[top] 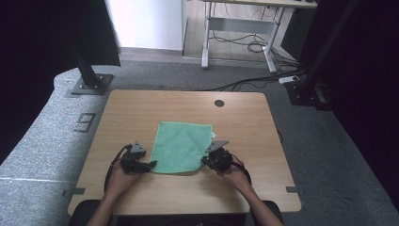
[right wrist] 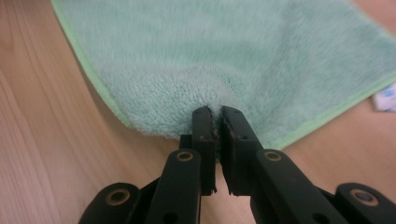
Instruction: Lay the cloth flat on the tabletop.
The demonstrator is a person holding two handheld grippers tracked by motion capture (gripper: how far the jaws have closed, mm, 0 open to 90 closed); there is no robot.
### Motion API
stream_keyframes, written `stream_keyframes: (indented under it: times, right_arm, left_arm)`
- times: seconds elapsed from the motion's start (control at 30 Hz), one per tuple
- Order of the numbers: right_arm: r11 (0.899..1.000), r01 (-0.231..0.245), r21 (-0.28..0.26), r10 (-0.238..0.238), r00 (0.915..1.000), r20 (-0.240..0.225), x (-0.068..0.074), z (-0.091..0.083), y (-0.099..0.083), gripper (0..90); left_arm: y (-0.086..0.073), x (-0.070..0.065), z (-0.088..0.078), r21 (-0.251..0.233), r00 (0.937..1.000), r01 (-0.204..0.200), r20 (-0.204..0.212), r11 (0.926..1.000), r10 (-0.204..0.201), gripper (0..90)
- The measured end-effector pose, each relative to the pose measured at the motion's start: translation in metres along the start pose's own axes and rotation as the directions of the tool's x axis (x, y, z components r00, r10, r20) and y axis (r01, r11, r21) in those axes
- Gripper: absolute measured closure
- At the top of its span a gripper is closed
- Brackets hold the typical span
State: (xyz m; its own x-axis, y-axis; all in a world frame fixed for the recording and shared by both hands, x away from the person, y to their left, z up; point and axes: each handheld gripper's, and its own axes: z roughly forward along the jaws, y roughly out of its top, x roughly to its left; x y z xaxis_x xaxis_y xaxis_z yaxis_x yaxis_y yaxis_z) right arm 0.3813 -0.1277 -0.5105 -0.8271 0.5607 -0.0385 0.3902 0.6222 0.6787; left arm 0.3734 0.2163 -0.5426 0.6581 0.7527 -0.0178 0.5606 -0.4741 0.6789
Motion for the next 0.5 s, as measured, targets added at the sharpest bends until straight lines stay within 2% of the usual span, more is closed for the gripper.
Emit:
stream_keyframes:
  times: [0.13, 0.27, 0.5]
  right_arm:
    - [1.0, -0.005, -0.021, 0.004, 1.0, -0.008, -0.009, -0.004, 0.024, 82.5]
    - [1.0, -0.001, -0.016, 0.001, 0.9999, -0.01, -0.014, 0.002, 0.043, 81.3]
    - [1.0, -0.013, 0.001, 0.013, 0.9999, -0.003, -0.02, 0.023, 0.052, 80.5]
  left_arm:
    - [0.0, 0.0, 0.0, -0.003, 1.0, 0.001, 0.001, 1.0, -0.001, 31.0]
    - [0.0, 0.0, 0.0, -0.001, 1.0, -0.003, 0.0, 1.0, 0.003, 31.1]
    - [0.0, 0.0, 0.0, -0.004, 1.0, 0.0, 0.0, 1.0, 0.0, 31.1]
